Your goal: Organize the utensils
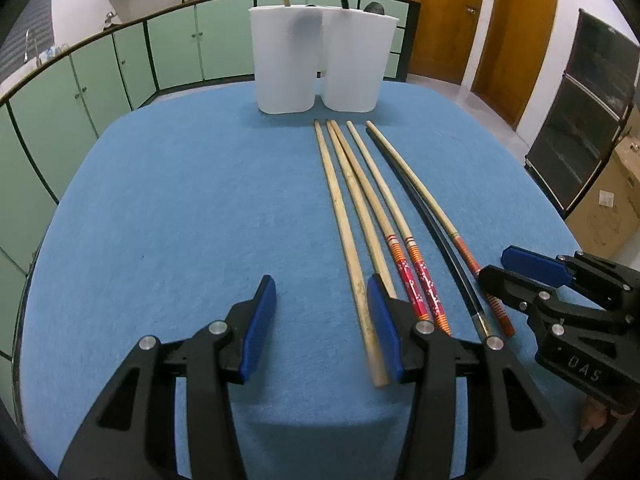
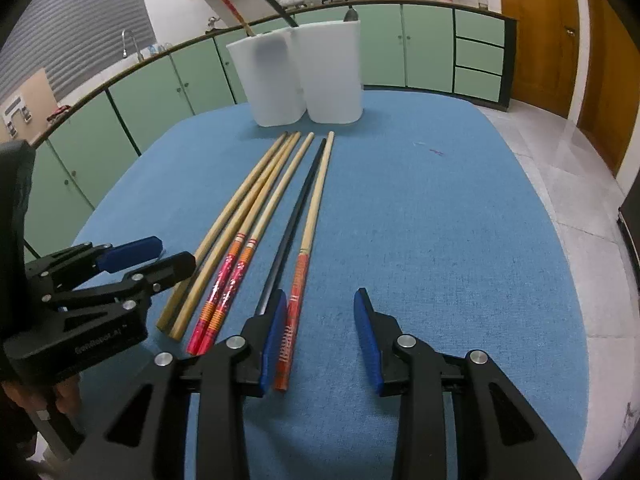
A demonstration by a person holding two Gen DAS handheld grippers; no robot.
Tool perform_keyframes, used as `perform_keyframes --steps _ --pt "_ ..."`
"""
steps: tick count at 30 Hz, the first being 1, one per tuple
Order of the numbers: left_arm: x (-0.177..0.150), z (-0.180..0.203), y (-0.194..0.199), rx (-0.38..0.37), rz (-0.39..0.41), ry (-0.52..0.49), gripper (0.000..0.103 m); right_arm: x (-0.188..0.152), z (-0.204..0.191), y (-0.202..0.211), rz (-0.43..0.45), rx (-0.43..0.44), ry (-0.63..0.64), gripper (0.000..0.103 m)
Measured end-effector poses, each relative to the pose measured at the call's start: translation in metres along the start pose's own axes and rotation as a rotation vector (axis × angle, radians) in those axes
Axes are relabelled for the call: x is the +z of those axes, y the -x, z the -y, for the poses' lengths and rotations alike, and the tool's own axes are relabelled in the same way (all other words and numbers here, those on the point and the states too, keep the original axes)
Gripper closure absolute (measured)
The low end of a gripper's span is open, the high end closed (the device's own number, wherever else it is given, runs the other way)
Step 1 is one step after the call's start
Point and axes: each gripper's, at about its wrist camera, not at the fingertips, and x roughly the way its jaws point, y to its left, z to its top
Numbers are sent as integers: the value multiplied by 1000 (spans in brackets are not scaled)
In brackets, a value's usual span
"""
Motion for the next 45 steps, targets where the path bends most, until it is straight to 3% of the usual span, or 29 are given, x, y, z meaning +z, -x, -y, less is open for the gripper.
perform_keyframes --steps 3,6,11,16,23,30,31,33,34,39,45 --pt "-1 1 0 -14 -16 12 59 -3 -6 0 -6 5 21 71" --pt "-2 5 -2 -1 -19 0 68 -3 -10 -1 -11 -10 43 78" --pt "-1 4 -1 12 -22 12 97 -2 -11 -2 -15 -8 52 96" --pt "-5 1 2 19 -29 15 97 -4 -5 2 -16 -18 34 97" --pt "-11 -24 13 91 -5 101 97 -5 17 9 -2 -58 -40 97" --pt "4 -28 1 80 -15 100 97 4 18 0 -5 -50 -48 96" --pt "4 -27 1 80 -15 97 94 4 17 1 -6 -36 -46 95" --pt "2 -28 4 60 -11 99 68 1 18 6 11 -29 -46 88" --pt "0 -28 7 59 0 106 47 -1 19 10 22 -19 -49 87" --pt "-17 -29 15 35 12 83 56 -12 23 24 57 12 -45 85" --pt "-26 -39 21 1 26 114 58 -20 30 27 61 29 -74 85"
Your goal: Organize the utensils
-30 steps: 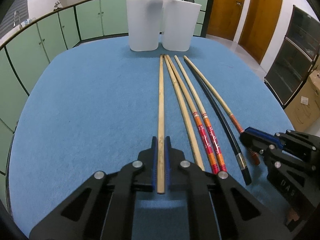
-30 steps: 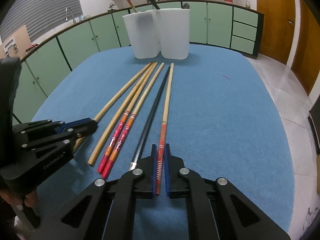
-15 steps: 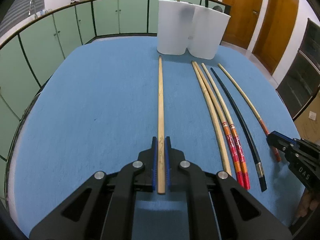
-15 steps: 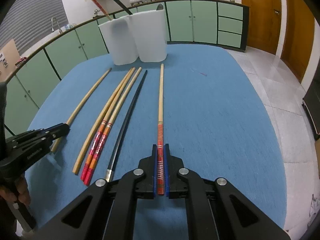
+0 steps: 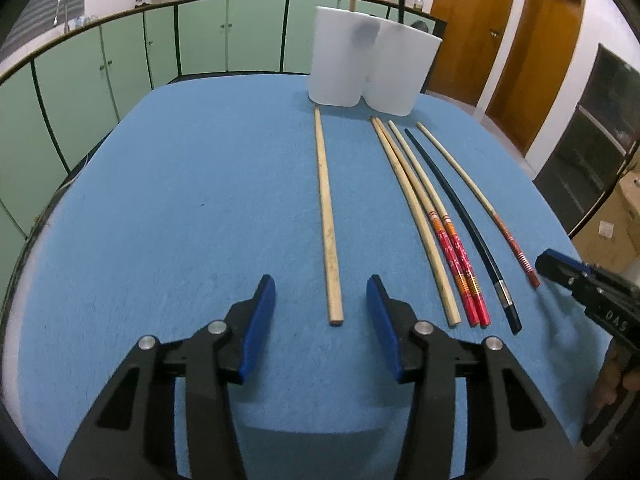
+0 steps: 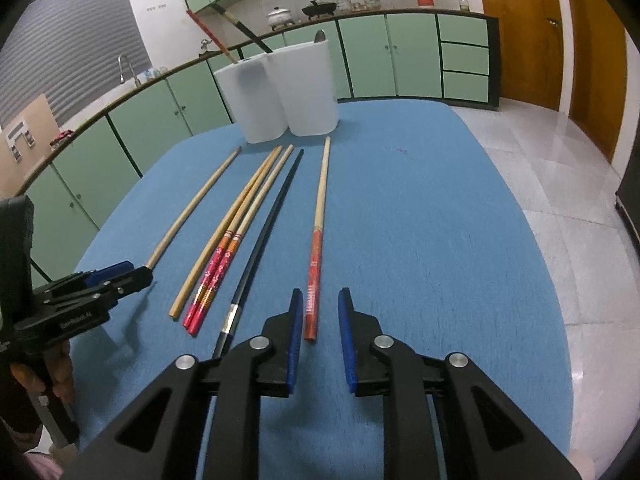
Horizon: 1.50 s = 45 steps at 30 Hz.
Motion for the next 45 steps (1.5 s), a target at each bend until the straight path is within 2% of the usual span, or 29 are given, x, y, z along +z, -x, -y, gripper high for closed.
perform_keyframes --steps 8,13,19,34,36,38,40,42,45 --pt "0 10 -3 45 -13 -48 59 -1 -2 -7 -30 18 8 85" --pt "-1 14 -4 71 -17 -78 63 -3 -5 -9 -39 17 25 85" --pt "-2 17 -4 82 -17 -94 69 -5 -16 -10 -48 -11 75 85" --pt "-2 18 -3 93 -20 -98 71 -10 -15 -6 -45 -22 89 85" --pt "-2 20 -3 94 -20 -101 74 -10 -16 -7 -47 -23 87 86" --pt "-3 22 -3 88 -19 -107 82 -9 -17 -7 -51 -32 94 88" --pt "-3 25 -3 84 -20 -115 87 -8 -17 -8 -53 -40 97 96" --pt "-3 26 -3 78 -21 -117 94 -8 -17 -8 -53 -40 95 96" --pt "-3 28 -3 79 -22 -114 96 -8 -18 -6 -49 -45 99 96"
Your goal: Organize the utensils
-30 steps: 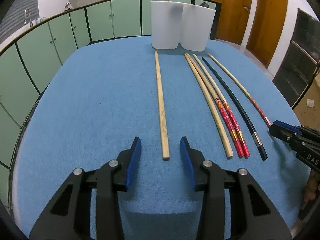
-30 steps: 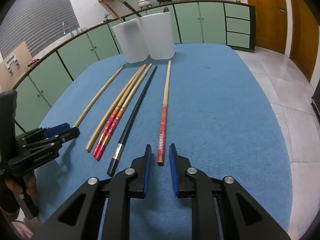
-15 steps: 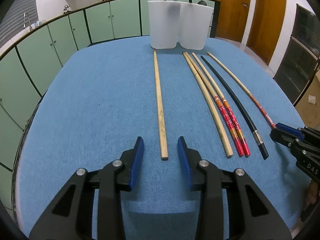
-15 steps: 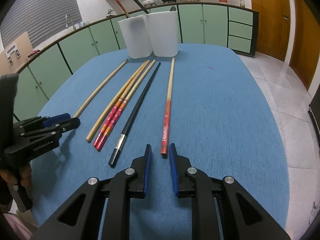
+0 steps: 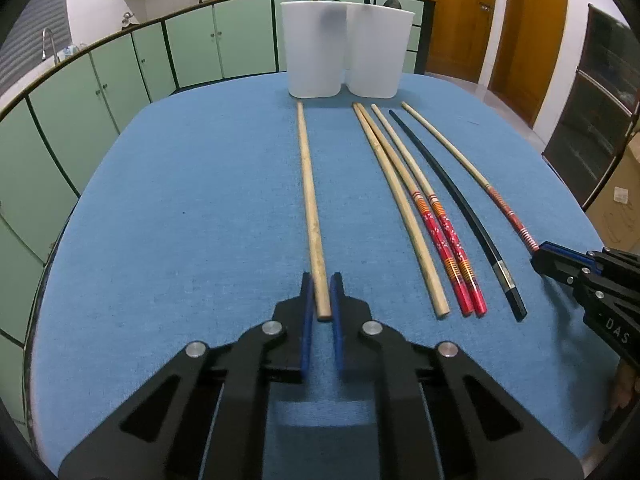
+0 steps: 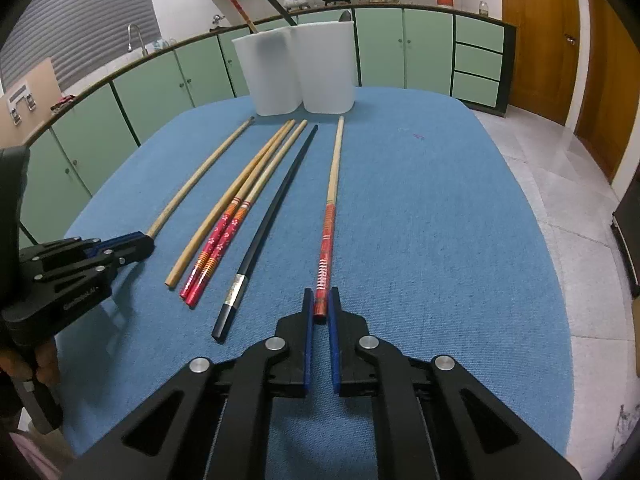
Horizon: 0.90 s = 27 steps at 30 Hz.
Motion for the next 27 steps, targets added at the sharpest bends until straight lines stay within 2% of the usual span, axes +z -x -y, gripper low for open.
perform_keyframes --steps 4,6,14,18,24,27 --pt "4 -1 8 -8 -16 -1 97 7 0 16 37 -1 24 97" --pt "10 -1 20 7 6 -22 97 14 2 29 70 0 31 97" --pt "52 -7 90 17 187 -54 97 63 12 87 229 13 58 97" --pt "83 -12 120 -11 290 -32 97 91 18 107 296 43 57 97" --pt "122 -7 134 -53 377 -22 97 138 26 118 346 112 35 97" --pt "138 -6 129 -82 382 -12 97 158 29 118 345 135 36 97"
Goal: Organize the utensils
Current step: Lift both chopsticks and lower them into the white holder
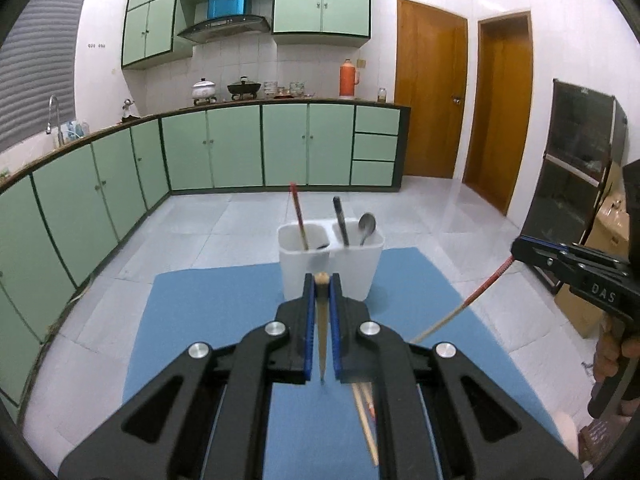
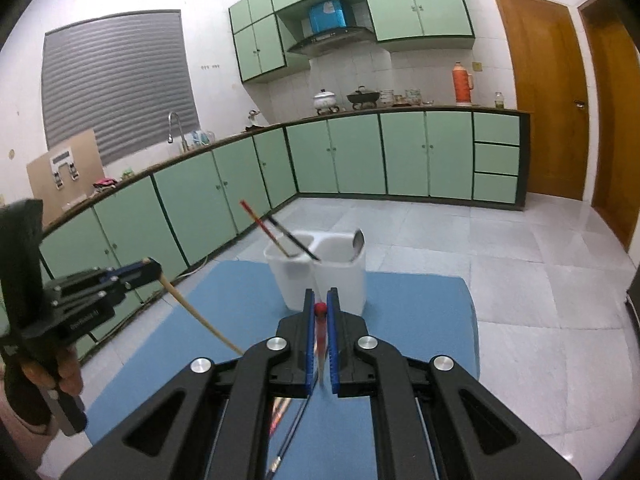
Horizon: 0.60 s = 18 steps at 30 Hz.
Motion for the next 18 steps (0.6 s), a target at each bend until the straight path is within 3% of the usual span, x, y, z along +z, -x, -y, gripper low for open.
perform_keyframes --steps 6,18 --pt "20 -7 -5 -13 22 24 97 32 -2 -9 15 32 31 97" --pt "94 -35 11 57 199 36 97 113 -11 -9 137 37 102 97"
